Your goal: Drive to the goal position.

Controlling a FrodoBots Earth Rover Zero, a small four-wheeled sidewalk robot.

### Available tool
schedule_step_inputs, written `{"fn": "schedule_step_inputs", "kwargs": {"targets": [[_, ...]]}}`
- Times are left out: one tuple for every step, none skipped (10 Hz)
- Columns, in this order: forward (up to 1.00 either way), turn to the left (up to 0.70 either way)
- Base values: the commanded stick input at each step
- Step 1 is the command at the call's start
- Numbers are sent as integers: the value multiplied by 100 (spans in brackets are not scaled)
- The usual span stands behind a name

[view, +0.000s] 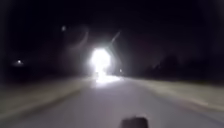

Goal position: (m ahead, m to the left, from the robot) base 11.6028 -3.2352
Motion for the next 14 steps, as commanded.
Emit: {"fn": "schedule_step_inputs", "kwargs": {"targets": [[100, 0], [100, 1], [100, 4], [100, 11], [100, 14], [100, 15], [100, 9], [100, 4], [100, 5], [100, 5], [100, 5], [100, 5], [100, 5], [100, 5]]}}
